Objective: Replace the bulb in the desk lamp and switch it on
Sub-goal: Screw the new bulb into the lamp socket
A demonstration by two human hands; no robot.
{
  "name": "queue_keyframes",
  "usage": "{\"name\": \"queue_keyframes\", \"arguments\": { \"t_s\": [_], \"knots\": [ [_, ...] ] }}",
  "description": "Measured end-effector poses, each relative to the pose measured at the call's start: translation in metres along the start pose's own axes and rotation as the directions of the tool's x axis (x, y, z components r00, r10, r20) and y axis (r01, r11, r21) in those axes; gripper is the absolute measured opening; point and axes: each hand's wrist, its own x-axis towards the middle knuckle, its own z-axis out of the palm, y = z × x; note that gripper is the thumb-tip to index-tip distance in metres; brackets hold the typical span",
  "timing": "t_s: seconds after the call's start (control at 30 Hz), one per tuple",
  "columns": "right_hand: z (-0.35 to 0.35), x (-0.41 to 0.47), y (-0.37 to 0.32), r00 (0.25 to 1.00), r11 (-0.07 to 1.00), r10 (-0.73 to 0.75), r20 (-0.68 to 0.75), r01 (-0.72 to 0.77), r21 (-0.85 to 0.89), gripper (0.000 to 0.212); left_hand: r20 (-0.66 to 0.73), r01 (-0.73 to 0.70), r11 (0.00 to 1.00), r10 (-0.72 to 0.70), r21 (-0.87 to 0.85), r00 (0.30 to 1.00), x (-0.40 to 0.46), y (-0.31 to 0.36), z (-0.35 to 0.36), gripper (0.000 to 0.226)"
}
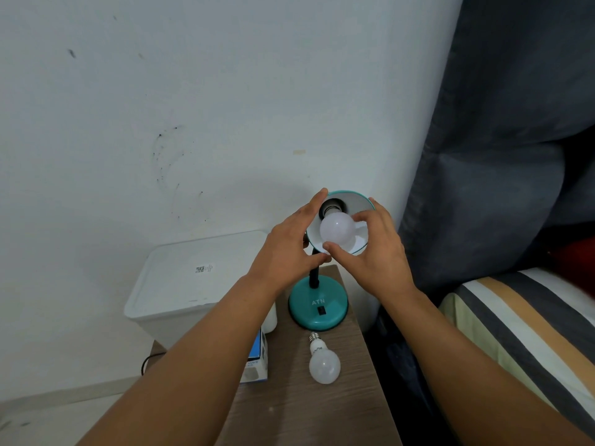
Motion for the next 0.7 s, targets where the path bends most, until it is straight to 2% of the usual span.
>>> {"name": "queue_keyframes", "arguments": {
  "t_s": [0.1, 0.17, 0.27, 0.33, 0.43, 0.5, 0.6, 0.7],
  "knots": [
    [-0.0001, -0.0017, 0.0003, 0.998, 0.998, -0.057, 0.026, 0.057, 0.012, 0.078, -0.006, -0.002, 1.0, 0.002, -0.003, 1.0, -0.0003, 0.0003, 0.0007, 0.103],
    [0.0001, -0.0027, 0.0008, 0.996, 0.997, -0.073, 0.047, 0.074, -0.031, 0.072, -0.004, 0.001, 1.0, -0.001, -0.004, 1.0, -0.0006, -0.0006, 0.0005, 0.103],
    [0.0005, -0.0015, -0.0003, 1.0, 0.997, -0.004, 0.028, 0.006, -0.076, 0.064, 0.001, -0.001, 1.0, 0.001, 0.002, 1.0, -0.0001, -0.0005, 0.0008, 0.104],
    [0.0001, -0.0008, -0.0021, 0.999, 0.998, 0.03, 0.016, -0.029, -0.061, 0.066, 0.004, -0.004, 1.0, 0.004, 0.01, 1.0, 0.0004, 0.0001, 0.0019, 0.104],
    [-0.0025, -0.0001, 0.0003, 0.998, 0.998, -0.032, 0.056, 0.036, -0.058, 0.078, -0.004, -0.004, 1.0, 0.004, 0.015, 1.0, 0.0005, 0.0001, 0.0017, 0.104],
    [-0.0024, 0.0007, 0.0032, 0.995, 0.993, -0.057, 0.086, 0.066, -0.101, 0.074, -0.004, -0.002, 1.0, 0.002, 0.02, 1.0, 0.0004, -0.0004, 0.001, 0.105],
    [0.0007, 0.002, 0.0037, 0.999, 0.99, 0.004, 0.038, 0.001, -0.138, 0.064, 0.002, -0.001, 1.0, 0.001, 0.023, 1.0, 0.0007, 0.0007, 0.0014, 0.105],
    [0.0017, 0.0016, 0.0019, 1.0, 0.998, 0.002, 0.024, -0.001, -0.062, 0.072, 0.008, 0.004, 1.0, -0.004, 0.021, 1.0, 0.0007, 0.0015, 0.0027, 0.106]
  ]
}}
